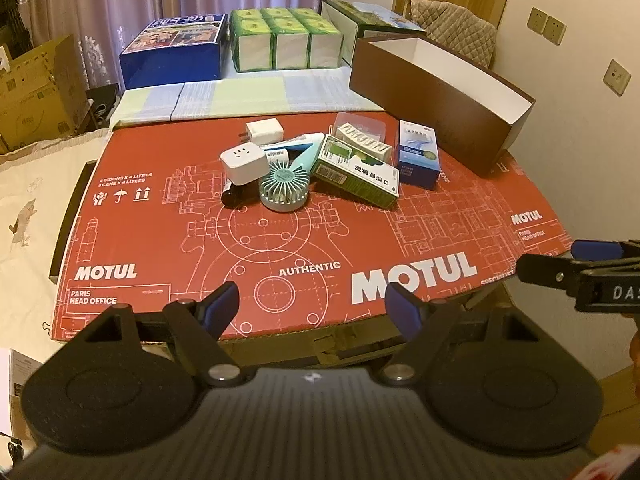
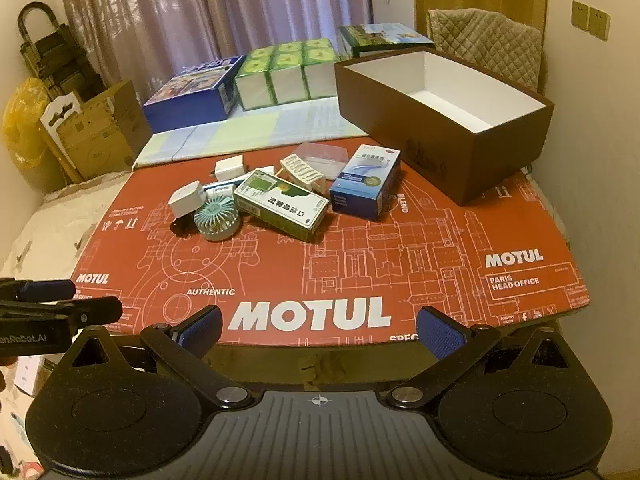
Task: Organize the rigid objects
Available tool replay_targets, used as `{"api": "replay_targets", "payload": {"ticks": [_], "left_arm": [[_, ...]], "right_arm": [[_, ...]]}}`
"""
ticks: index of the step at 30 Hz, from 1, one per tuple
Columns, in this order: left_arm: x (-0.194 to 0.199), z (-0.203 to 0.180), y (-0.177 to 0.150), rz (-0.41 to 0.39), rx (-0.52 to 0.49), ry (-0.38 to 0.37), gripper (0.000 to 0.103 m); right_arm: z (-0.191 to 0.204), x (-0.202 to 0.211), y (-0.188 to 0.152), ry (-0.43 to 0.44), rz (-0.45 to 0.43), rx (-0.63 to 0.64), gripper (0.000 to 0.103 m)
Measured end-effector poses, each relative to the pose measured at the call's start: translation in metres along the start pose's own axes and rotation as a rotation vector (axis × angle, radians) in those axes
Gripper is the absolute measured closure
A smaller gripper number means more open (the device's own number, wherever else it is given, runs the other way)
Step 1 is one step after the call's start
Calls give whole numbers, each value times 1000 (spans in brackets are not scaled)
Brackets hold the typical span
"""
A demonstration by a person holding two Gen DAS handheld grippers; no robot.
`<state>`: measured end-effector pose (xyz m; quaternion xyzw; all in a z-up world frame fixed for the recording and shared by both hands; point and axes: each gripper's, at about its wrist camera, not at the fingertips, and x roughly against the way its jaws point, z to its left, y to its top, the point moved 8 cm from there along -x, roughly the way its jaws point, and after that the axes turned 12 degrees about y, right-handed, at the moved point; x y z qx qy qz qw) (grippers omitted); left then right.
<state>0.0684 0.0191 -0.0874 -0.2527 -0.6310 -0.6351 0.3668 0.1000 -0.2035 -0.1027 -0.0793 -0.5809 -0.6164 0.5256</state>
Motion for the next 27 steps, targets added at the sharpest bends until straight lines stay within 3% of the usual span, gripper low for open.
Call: {"api": "replay_targets", "payload": {"ticks": [5,12,20,27], "left_arm": [[-6,0,2,2,7,5,26],[-23,4,7,28,40,26,27],[-53,8,27,57,94,71,30],[-87,12,42,103,162,124,30]], "right_arm": [[-7,-4,4,-4,6,5,2],[-7,-24,19,62,-8,69,2],[-4,-75,53,170,8,222,11],[-9,-130,81,274,87,329,19]]}}
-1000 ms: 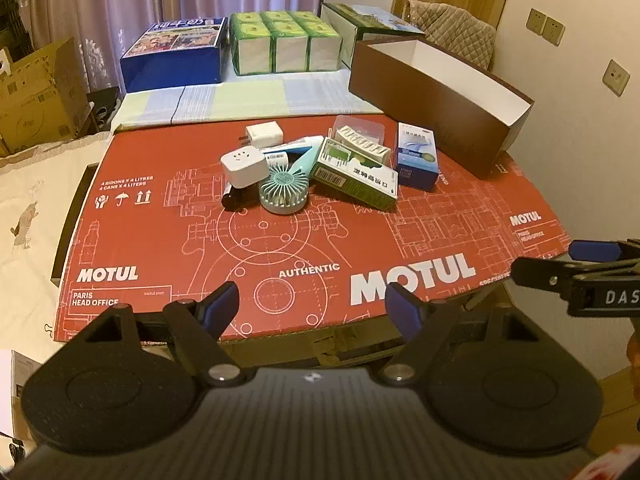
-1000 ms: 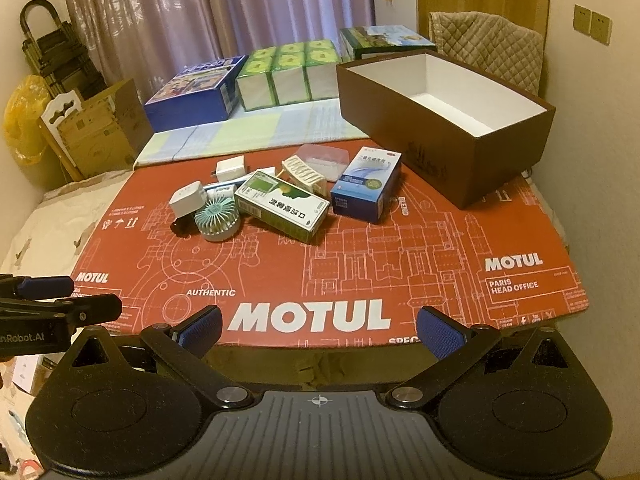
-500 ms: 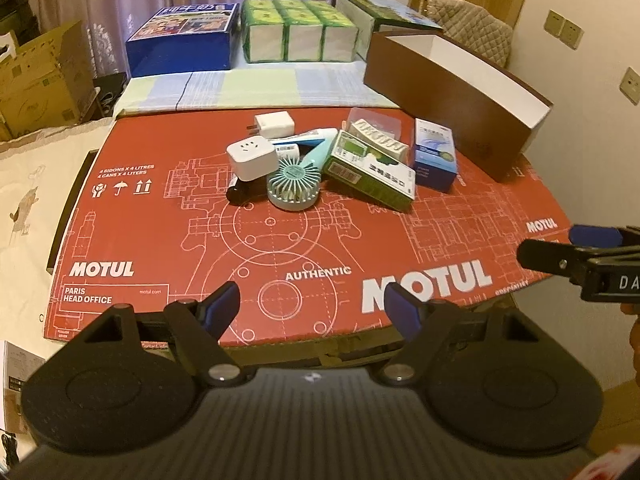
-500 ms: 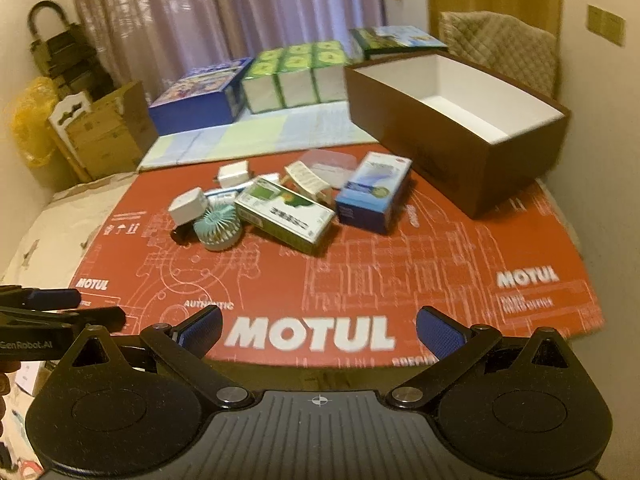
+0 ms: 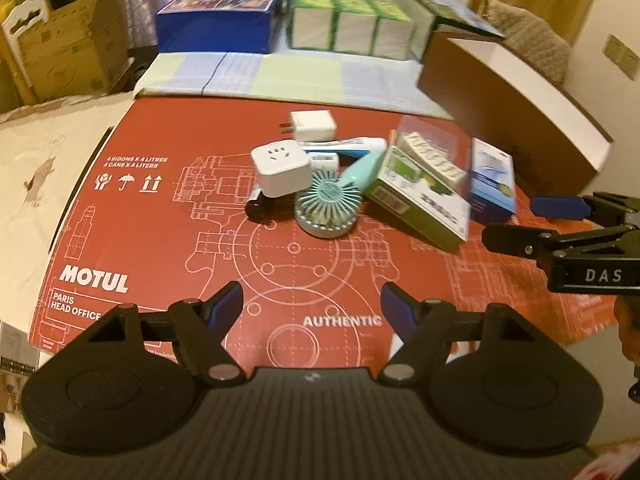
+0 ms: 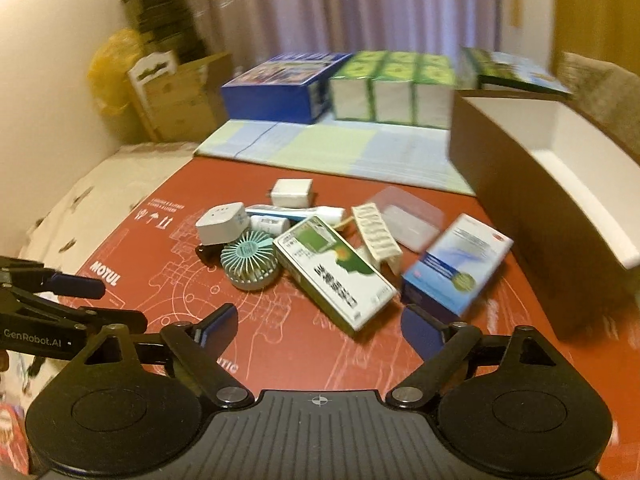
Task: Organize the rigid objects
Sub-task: 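Reach down and grasp the green-and-white medicine box with the right gripper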
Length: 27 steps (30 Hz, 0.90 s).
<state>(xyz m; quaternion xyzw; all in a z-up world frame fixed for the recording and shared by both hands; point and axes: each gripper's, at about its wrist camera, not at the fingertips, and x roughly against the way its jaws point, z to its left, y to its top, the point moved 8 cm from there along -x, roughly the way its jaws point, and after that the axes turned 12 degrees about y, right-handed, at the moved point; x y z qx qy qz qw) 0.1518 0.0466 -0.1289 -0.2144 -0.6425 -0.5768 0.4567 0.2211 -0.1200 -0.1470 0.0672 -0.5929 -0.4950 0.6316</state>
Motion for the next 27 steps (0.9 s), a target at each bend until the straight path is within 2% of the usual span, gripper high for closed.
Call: {"api": "replay_targets", "payload": {"ticks": [8,18,24,27], "left_arm": [[-34,4,15,52,87,59,30],[-52,15,15,105,172,125,30],[-55,17,17,110,192,151,30],[-55,16,19,106,194,158,30]], "right_arm": [[-26,-54,19,94,96,121,30],[-38,-98,29,201,215,263,33],[-38,-110,21,221,279,330,39],[-40,-112,17,214,287,353,45]]}}
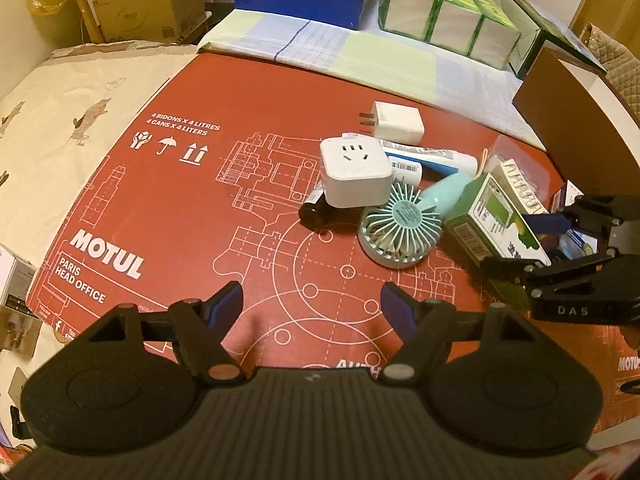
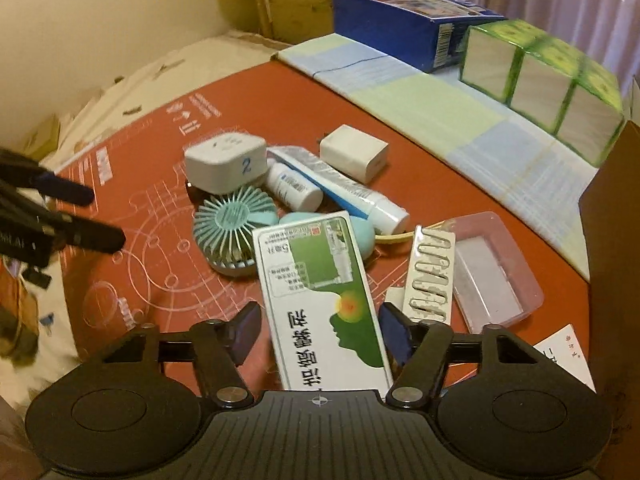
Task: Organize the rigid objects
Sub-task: 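Reach down and grasp the green-and-white medicine box with the right gripper, then grasp the white power socket cube with the left gripper while the right gripper holds the medicine box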
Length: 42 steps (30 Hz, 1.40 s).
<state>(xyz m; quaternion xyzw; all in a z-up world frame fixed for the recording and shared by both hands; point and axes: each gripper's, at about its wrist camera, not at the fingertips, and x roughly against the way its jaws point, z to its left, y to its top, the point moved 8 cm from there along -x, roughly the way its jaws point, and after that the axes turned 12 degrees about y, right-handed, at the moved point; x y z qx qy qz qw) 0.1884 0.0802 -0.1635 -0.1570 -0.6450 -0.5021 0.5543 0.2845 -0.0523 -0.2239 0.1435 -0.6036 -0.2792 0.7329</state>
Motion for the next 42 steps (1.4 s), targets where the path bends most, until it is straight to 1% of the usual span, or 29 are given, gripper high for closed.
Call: {"api": "replay_targets", "payload": {"ticks": [5,9,13,20,22,28,32,39,40,42], "left_arm": [[2,-3,2,-13,-9,-2,30],[1,-8,6,-28,-29,-14,30],[0,-13,17,-49,-58,-28,30],[-9,-26,46,-97,-134,-71,30],[-14,-30,55,-101,-161,-81,30],[-29,-39,77,-112,-231,-110,30],[-40,-44,86,-103,-262,-135,37],[-58,-50,93,-75,-312,-166,40],[-60,-49,94,-70,-315,-171,46],[-63,-49,93,-60,-323,-181,47]], "right_arm": [[2,1,-3,5,-21,-3,50],[-1,12,-2,0,-63,-94,51],[-3,29,1,-19,-117,-186,51],[-12,57,5,-105,-178,-325,51],[-14,66,7,-130,-206,-365,51],[-22,82,10,-211,-251,-474,51],[-23,85,8,-253,-259,-529,51],[-24,88,0,-323,-269,-607,51],[-24,89,-1,-331,-271,-617,51],[-24,89,-1,-343,-272,-631,51]]}}
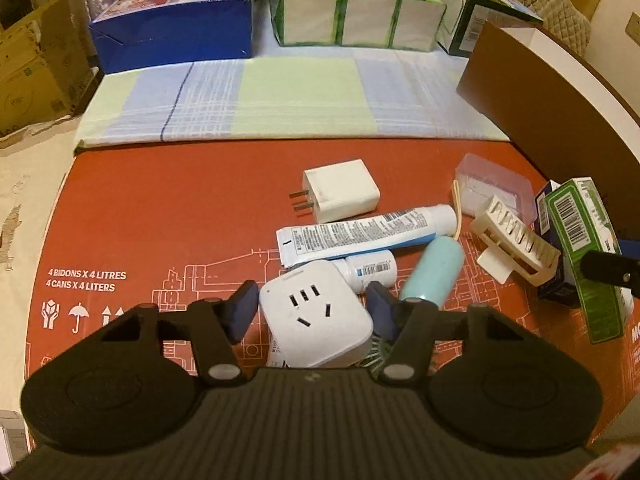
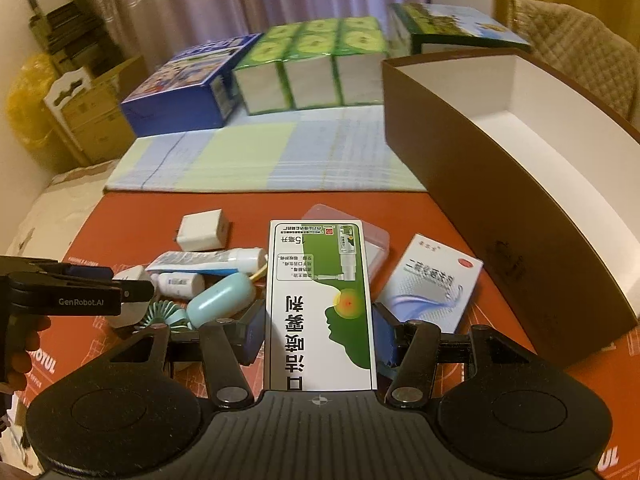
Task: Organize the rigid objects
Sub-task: 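Grasp the white power socket cube with the left gripper while the right gripper holds the medicine box, then carry both items into the brown box while the right gripper releases the medicine box inside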
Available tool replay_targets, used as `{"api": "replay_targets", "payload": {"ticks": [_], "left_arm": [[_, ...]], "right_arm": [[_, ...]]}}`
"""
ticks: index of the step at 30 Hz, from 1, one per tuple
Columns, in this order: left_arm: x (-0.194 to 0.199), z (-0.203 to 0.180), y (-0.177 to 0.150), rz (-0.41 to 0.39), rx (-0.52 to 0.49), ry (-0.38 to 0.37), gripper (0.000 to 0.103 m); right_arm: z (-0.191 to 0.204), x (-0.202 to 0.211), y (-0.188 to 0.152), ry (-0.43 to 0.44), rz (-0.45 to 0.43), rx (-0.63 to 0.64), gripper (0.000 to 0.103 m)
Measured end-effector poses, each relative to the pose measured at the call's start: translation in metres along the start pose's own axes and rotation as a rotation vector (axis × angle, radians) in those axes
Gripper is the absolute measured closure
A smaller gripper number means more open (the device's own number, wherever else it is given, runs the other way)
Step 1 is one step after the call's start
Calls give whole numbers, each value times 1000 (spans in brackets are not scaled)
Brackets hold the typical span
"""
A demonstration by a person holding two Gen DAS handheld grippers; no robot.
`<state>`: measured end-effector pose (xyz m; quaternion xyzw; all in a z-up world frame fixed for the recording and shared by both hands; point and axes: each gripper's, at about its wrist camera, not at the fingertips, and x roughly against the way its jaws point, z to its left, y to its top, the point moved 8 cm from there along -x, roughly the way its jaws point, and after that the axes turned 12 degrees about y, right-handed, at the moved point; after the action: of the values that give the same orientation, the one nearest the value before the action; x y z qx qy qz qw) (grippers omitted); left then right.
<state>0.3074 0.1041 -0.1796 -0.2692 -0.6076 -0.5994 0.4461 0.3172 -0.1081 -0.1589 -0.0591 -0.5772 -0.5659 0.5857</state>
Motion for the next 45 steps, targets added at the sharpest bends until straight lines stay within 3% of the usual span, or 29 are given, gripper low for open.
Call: {"api": "replay_targets", "payload": {"ticks": [7,10,30,38,45], "left_arm": [[1,2,-1,-22,-29,-30,48],[5,5,-3,-43,-43,-38,58],[12,14,-31,-19,-55,-50,58],[26,13,-30,-63,-99,-36,58],[53,0,-9,-119,-116,-47,58]], "right_arm": [[5,2,-3,-29,-14,-22,51],[8,3,-3,-36,-19,-24,51],[22,1,-15,-22,10,-2,51],[27,4,-16,-6,10,8,51],[26,17,-11,11,-16,13,51]]}}
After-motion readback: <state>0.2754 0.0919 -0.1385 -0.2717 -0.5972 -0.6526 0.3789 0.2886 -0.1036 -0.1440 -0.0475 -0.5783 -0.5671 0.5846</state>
